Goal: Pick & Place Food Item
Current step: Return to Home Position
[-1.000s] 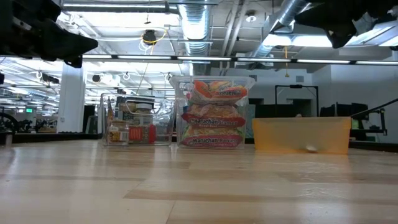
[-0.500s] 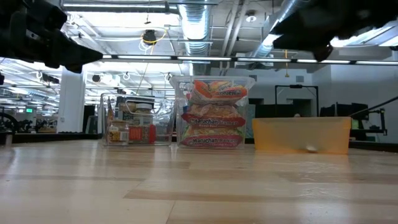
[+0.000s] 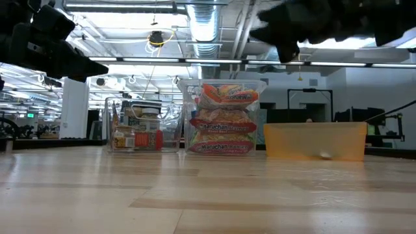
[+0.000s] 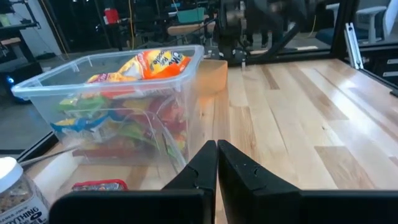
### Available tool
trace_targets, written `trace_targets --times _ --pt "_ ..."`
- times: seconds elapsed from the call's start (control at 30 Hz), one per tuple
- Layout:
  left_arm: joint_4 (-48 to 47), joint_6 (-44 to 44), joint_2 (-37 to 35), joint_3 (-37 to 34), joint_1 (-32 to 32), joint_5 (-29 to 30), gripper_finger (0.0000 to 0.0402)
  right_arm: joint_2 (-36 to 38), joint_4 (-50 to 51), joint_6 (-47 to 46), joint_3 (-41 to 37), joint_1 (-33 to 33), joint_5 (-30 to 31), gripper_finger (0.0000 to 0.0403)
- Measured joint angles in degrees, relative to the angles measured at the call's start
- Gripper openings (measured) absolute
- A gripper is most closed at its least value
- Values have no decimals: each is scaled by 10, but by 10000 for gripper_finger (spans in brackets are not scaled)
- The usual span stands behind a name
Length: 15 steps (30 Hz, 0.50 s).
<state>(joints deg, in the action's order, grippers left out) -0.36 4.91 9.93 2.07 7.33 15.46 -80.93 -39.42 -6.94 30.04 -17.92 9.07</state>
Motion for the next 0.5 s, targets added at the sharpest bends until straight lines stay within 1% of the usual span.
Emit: trace_targets --times 0.07,0.17,0.3,0.5 --pt "0 0 6 0 0 0 9 31 2 20 -6 8 -28 163" --pt "-1 0 15 0 0 0 10 94 2 38 -37 12 -42 163" --pt "0 0 26 0 0 -1 7 208 4 39 -111 12 -43 163" --pt "0 0 36 0 0 -2 6 382 9 10 -223 11 -42 163"
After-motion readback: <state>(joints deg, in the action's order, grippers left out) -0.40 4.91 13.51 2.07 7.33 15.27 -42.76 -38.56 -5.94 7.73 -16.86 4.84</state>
